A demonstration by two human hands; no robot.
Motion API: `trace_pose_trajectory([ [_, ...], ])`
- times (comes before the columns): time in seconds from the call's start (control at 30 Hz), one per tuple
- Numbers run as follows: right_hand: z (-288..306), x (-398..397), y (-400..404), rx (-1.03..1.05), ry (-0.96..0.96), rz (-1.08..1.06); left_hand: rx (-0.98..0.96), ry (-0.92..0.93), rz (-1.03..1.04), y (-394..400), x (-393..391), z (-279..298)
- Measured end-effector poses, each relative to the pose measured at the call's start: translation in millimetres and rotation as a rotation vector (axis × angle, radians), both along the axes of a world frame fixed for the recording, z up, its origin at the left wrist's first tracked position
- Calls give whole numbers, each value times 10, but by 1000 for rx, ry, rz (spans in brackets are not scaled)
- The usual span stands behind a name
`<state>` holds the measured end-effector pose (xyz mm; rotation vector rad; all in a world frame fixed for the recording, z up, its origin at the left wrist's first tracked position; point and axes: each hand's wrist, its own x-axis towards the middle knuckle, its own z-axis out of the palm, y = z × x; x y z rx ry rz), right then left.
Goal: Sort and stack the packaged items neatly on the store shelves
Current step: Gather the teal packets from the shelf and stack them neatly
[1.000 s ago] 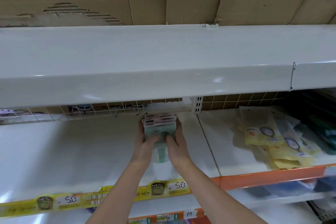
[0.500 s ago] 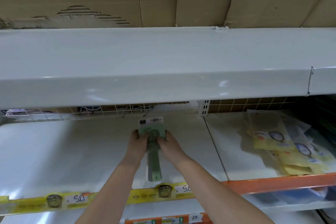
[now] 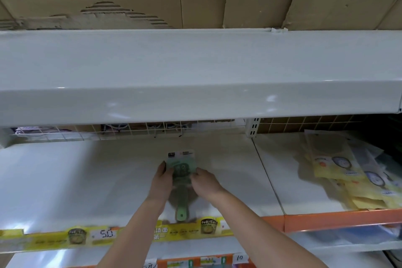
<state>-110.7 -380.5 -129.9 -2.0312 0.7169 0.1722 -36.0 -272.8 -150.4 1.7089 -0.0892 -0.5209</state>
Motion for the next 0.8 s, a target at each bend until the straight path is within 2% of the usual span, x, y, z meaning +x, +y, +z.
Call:
trace_pose_trajectory([
  [0.1, -55, 28, 102, 17, 9, -32, -25, 32, -10, -4, 49, -46],
  [0.27, -104, -89, 42, 142, -86, -155, -14, -2, -30, 8, 96, -95],
  [0.43, -159, -96, 109, 82, -69, -83, -16, -21, -59, 6, 107, -134],
  [0.6, -167, -95, 112, 62, -59, -41, 79, -30, -94, -26, 153, -164],
  [0.8, -150, -152, 47, 127, -118, 18, 114, -13, -81, -36, 102, -70],
])
